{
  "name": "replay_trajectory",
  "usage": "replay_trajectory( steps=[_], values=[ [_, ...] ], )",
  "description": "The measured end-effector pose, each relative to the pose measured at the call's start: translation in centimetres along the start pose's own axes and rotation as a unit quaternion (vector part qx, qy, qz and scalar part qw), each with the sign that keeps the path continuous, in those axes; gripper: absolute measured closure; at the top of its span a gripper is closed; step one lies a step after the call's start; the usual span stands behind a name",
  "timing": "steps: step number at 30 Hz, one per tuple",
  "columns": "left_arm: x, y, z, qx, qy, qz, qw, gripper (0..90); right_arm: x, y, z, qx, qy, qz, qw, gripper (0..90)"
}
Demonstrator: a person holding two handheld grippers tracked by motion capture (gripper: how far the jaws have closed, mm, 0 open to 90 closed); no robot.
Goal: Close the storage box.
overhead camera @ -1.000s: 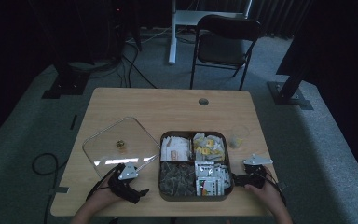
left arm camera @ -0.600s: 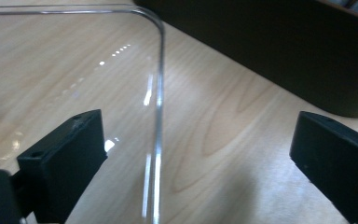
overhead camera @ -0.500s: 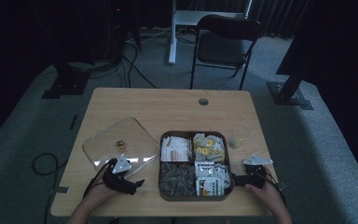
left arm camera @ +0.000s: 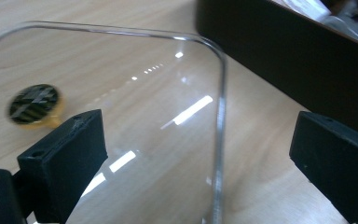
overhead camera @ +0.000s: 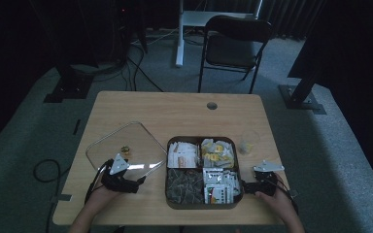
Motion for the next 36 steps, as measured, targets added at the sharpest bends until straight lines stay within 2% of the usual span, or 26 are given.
replay_trajectory(
  steps=[4,7,9,16,22,25,28,33,35,36],
  values=[
    [0.5,0.3,-1.4,0.038,0.024,0.029,0.9986,3.7,0.0,0.0,0.0,0.000,0.001,0.000,1.0000,12.5],
    [0.7,0.2,-2.2,0.057,0.032,0.036,0.9973,3.7,0.0,0.0,0.0,0.000,0.000,0.000,1.0000,12.5],
    [0.8,-0.1,-2.5,0.061,0.036,0.036,0.9969,3.8,0.0,0.0,0.0,0.000,0.000,0.000,1.0000,12.5],
    [0.8,-1.1,-2.9,0.084,0.030,0.025,0.9957,3.8,0.0,0.0,0.0,0.000,0.000,0.000,1.0000,12.5],
    [0.8,-1.9,-3.6,0.099,0.037,0.025,0.9941,3.8,0.0,0.0,0.0,0.000,0.000,0.000,1.0000,12.6],
    [0.8,-2.4,-4.4,0.123,0.043,0.015,0.9914,3.8,0.0,0.0,0.0,0.000,0.000,0.000,1.0000,12.5],
    [0.8,-2.6,-5.1,0.136,0.057,0.008,0.9890,6.0,0.0,0.0,0.0,0.000,0.000,0.000,1.0000,12.5],
    [0.8,-3.1,-5.6,0.138,0.060,-0.004,0.9886,6.1,0.0,0.0,0.0,0.000,0.000,0.000,1.0000,12.5],
    [0.7,-3.3,-5.7,0.136,0.063,-0.005,0.9888,7.8,0.0,0.0,0.0,0.000,0.000,0.000,1.0000,12.5],
    [0.7,-3.4,-5.8,0.135,0.065,-0.005,0.9887,12.7,0.0,0.0,0.0,0.000,0.000,0.000,1.0000,12.6]
  ],
)
Point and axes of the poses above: each handheld gripper's, and its own axes: y roughly backward along the jaws, x roughly out of its top, z roughly to its right, the point moved 5 cm from there along -y, roughly forward along the jaws, and after that the axes turned 10 degrees about z, right-handed, at the moved point
